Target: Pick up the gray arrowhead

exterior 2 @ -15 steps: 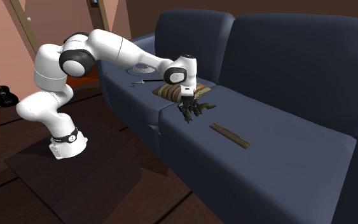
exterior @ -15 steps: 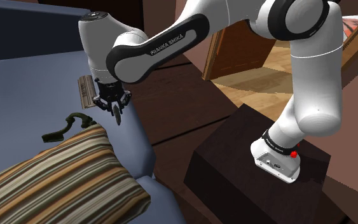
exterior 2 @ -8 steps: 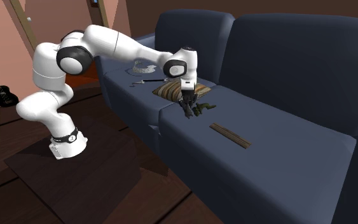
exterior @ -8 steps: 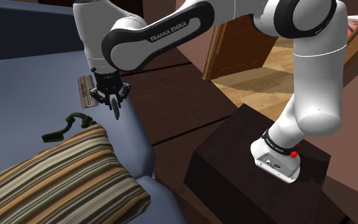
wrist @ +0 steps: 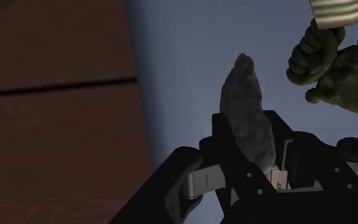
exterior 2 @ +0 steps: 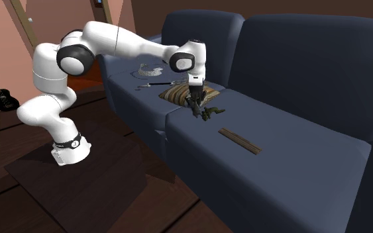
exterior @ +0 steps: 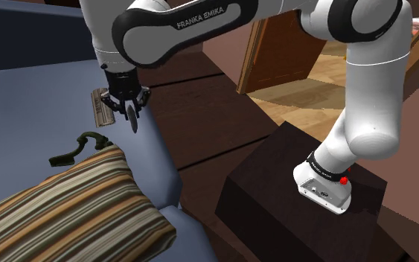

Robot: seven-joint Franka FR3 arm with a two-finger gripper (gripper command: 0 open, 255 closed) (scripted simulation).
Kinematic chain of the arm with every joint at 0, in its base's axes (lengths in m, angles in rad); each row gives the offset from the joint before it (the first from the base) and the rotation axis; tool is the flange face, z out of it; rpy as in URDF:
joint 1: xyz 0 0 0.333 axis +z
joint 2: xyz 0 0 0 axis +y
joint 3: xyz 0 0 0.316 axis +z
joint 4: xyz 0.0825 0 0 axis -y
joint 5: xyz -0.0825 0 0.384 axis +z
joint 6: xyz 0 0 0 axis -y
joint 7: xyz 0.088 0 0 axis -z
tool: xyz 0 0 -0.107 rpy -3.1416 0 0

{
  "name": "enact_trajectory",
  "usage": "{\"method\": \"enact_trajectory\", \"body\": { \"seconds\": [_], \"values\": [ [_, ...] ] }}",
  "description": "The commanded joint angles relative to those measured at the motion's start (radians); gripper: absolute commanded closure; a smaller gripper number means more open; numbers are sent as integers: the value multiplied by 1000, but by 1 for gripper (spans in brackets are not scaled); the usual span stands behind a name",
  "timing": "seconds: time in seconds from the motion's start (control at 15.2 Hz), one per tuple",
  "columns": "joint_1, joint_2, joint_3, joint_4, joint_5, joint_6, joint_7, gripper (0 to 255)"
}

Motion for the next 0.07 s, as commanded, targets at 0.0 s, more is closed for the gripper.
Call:
{"method": "enact_trajectory", "body": {
  "seconds": [0.0],
  "values": [
    [-2, -3, 1, 3, 2, -7, -2, 255]
  ]
}}
